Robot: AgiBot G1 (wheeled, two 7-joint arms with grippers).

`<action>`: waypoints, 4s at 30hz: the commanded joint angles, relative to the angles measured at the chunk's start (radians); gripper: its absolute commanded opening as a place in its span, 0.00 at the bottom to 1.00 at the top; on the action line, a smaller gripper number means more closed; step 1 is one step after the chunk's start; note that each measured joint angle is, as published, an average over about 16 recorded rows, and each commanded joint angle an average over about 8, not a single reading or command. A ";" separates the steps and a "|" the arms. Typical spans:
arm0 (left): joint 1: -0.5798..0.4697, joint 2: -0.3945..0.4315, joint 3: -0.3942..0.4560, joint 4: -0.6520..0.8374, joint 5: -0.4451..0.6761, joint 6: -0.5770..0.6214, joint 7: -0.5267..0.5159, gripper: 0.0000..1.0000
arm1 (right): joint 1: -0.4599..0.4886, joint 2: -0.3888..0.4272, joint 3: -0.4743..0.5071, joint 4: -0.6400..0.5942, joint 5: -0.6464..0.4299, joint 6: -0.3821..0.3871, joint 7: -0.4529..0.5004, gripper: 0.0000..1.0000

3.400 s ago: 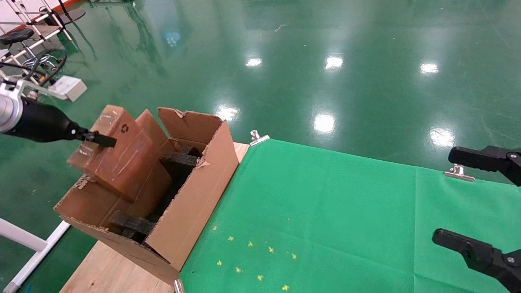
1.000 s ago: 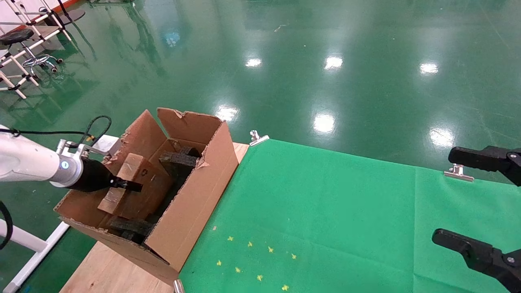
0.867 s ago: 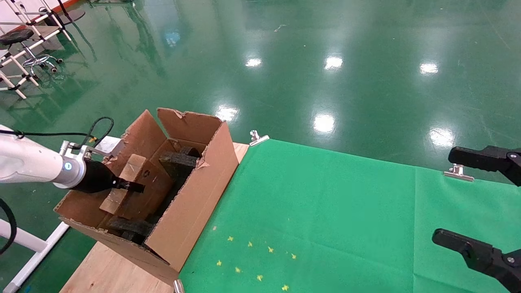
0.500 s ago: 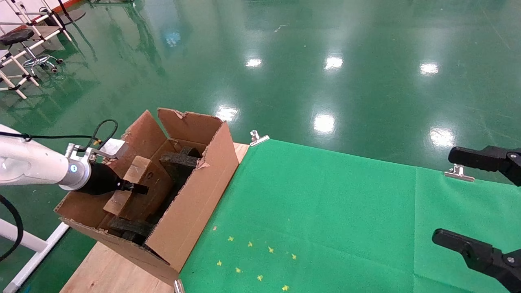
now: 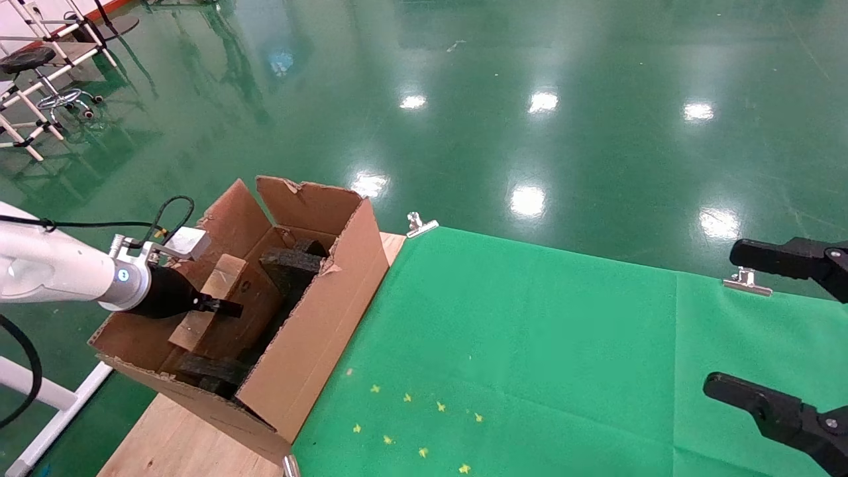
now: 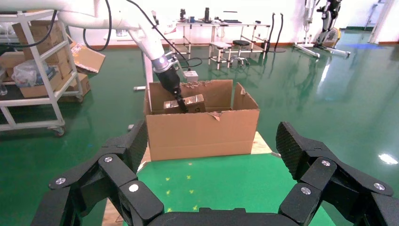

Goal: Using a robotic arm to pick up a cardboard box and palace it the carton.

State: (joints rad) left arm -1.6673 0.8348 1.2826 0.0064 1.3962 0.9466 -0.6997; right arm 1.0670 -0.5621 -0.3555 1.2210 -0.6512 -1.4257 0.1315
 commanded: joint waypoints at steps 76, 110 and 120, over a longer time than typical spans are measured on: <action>-0.303 -0.158 -0.223 -0.389 -0.270 0.510 -0.080 1.00 | 0.000 0.000 0.000 0.000 0.000 0.000 0.000 1.00; 0.260 -0.199 -0.713 -0.956 -0.519 0.535 0.292 1.00 | 0.000 0.000 0.000 0.000 0.000 0.000 0.000 1.00; 0.425 -0.211 -0.857 -1.122 -0.591 0.542 0.401 1.00 | 0.000 0.000 0.000 0.000 0.000 0.000 0.000 1.00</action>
State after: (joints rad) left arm -1.2422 0.6234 0.4255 -1.1155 0.8046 1.4883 -0.2985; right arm 1.0667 -0.5619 -0.3555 1.2207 -0.6510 -1.4253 0.1314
